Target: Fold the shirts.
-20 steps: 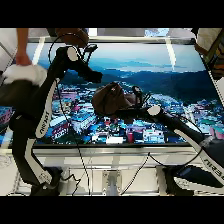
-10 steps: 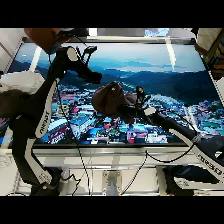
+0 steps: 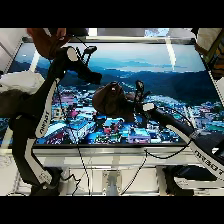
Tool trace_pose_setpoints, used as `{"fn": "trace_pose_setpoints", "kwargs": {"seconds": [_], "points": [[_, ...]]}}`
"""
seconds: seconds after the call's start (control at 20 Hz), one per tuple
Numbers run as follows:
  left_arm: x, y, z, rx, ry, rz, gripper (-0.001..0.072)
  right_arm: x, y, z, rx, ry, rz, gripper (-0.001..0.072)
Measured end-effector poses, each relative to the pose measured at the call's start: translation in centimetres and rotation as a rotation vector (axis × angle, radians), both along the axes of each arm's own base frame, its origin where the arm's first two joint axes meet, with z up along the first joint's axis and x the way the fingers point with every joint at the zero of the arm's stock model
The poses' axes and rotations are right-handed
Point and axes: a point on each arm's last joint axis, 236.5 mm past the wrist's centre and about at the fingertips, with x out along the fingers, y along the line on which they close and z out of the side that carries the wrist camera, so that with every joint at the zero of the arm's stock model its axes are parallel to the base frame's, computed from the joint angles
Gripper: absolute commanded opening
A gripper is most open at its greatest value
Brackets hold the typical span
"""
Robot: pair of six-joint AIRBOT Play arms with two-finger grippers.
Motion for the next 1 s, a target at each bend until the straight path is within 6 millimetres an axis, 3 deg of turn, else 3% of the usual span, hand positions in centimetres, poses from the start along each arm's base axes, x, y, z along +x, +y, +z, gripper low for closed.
{"fn": "trace_pose_setpoints", "kwargs": {"seconds": [0.3, 0.5, 0.7, 0.9, 1.0], "points": [[-0.4, 0.9, -0.5, 0.042, 0.017, -0.004, 0.0298, 1.8, 1.5, 3.2, -0.021, -0.107, 0.076, 0.0020], [0.2, 4.0, -1.4, 0.178, -0.002, 0.022, 0.0297, 3.2, 3.7, 8.4, -0.010, -0.221, 0.167, 0.0020], [1.4, 8.4, -1.8, 0.337, -0.031, 0.113, 0.0297, 4.2, 6.6, 16.7, 0.052, -0.362, 0.259, 0.0019], [2.9, 12.0, -1.2, 0.399, -0.063, 0.237, 0.0297, 3.3, 9.6, 27.5, 0.115, -0.561, 0.355, 0.0018], [3.1, 13.2, -1.0, 0.414, -0.064, 0.274, 0.0297, 2.1, 10.8, 33.9, 0.133, -0.698, 0.387, 0.0018]]}}
